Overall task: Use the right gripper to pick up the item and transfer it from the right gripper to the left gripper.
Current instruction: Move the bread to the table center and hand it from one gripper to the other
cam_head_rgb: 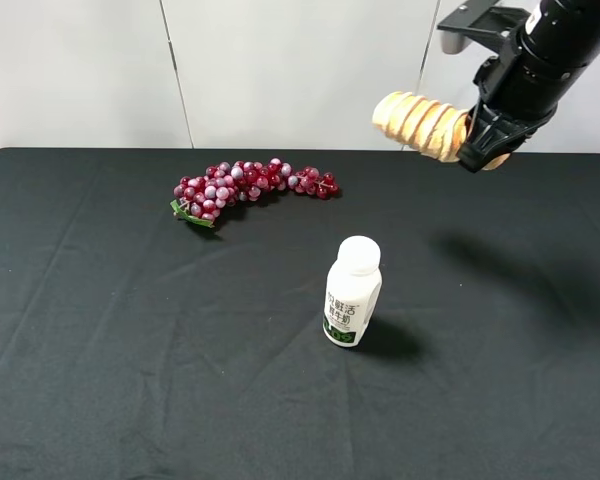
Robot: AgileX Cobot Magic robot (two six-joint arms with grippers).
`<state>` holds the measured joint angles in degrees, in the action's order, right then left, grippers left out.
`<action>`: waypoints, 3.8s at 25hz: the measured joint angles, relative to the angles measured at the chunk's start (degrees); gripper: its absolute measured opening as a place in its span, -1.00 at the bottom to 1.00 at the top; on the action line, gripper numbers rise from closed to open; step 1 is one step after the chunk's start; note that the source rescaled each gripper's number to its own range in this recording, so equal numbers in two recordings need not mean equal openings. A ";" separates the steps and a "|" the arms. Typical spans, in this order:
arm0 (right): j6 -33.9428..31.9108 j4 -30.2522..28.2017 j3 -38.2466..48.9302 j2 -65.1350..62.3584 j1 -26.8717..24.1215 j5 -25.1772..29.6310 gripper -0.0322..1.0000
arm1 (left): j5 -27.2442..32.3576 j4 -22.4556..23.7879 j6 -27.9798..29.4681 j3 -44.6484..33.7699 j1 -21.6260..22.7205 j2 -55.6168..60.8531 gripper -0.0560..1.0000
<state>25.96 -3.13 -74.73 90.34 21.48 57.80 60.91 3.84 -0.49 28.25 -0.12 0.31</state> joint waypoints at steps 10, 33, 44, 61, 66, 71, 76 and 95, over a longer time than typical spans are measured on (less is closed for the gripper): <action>0.00 -0.19 0.00 -1.00 11.27 3.51 -0.87 | 0.00 0.00 0.00 0.00 0.00 0.00 1.00; 0.11 -5.44 0.00 -1.00 29.53 2.22 -0.87 | 0.00 0.00 0.00 0.00 0.00 0.00 1.00; 3.30 -5.67 0.00 -1.00 29.69 2.20 -0.91 | 0.00 -0.24 0.00 0.13 0.00 0.00 1.00; 4.79 -5.50 0.00 -1.00 29.69 0.72 -0.91 | 3.15 -12.31 -1.56 13.22 0.00 -25.27 0.98; 4.79 -4.85 0.00 -2.08 29.69 0.07 -0.91 | -0.85 -19.85 -4.18 13.43 -0.90 -32.37 0.98; 4.79 -4.43 0.00 -4.20 29.69 -0.39 -0.91 | -4.97 -26.90 -6.41 13.74 -2.12 -39.01 0.98; 4.79 -4.22 0.00 -5.47 29.69 -0.39 -0.91 | -8.30 -37.37 -13.92 13.74 -2.18 -46.15 0.98; 4.79 0.88 0.00 -7.28 29.69 -0.89 -0.91 | -10.83 -71.82 -35.29 13.74 -5.45 -63.21 0.97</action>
<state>30.75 -2.25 -74.73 83.06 51.17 56.90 50.08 -67.98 -35.78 41.98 -5.57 -62.90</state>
